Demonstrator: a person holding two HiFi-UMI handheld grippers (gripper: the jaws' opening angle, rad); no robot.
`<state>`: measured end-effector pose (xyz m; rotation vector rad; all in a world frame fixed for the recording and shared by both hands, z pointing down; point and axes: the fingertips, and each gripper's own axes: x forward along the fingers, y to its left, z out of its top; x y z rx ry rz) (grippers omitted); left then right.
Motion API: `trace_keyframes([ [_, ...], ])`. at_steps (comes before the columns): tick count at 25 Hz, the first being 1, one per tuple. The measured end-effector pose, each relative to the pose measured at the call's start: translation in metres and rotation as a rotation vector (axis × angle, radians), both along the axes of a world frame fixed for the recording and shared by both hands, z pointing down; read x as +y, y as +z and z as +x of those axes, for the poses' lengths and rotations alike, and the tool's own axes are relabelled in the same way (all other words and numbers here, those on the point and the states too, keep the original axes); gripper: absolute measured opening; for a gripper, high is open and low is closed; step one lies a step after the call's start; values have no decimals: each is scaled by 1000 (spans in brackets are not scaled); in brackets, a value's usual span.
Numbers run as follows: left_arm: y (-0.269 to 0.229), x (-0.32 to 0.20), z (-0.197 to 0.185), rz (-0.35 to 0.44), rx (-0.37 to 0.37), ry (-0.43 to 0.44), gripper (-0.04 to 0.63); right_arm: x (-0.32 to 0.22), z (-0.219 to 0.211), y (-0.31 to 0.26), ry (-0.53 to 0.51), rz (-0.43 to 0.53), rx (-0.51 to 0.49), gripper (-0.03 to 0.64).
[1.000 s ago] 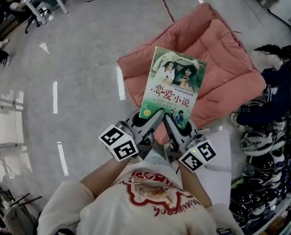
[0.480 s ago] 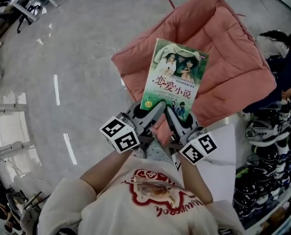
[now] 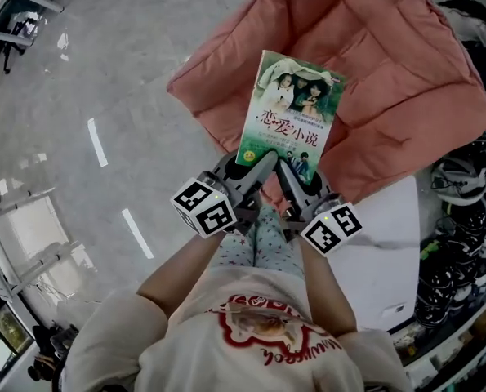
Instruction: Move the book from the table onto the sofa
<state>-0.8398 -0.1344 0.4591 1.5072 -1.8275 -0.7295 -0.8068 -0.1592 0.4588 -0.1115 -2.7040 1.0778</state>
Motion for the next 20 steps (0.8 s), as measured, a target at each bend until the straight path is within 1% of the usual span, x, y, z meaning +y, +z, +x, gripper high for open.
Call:
trace_keyframes([
  [6,58,-13,6,-47,39,24,118,-12,7,57,46,-48,51,115],
  [17,128,-20,9,-134,107,38,117,-19,12,127,98,-106,132,118],
  [20,164,-15,6,-159,134,45,118,-13,10,163,110,-124,170,118],
])
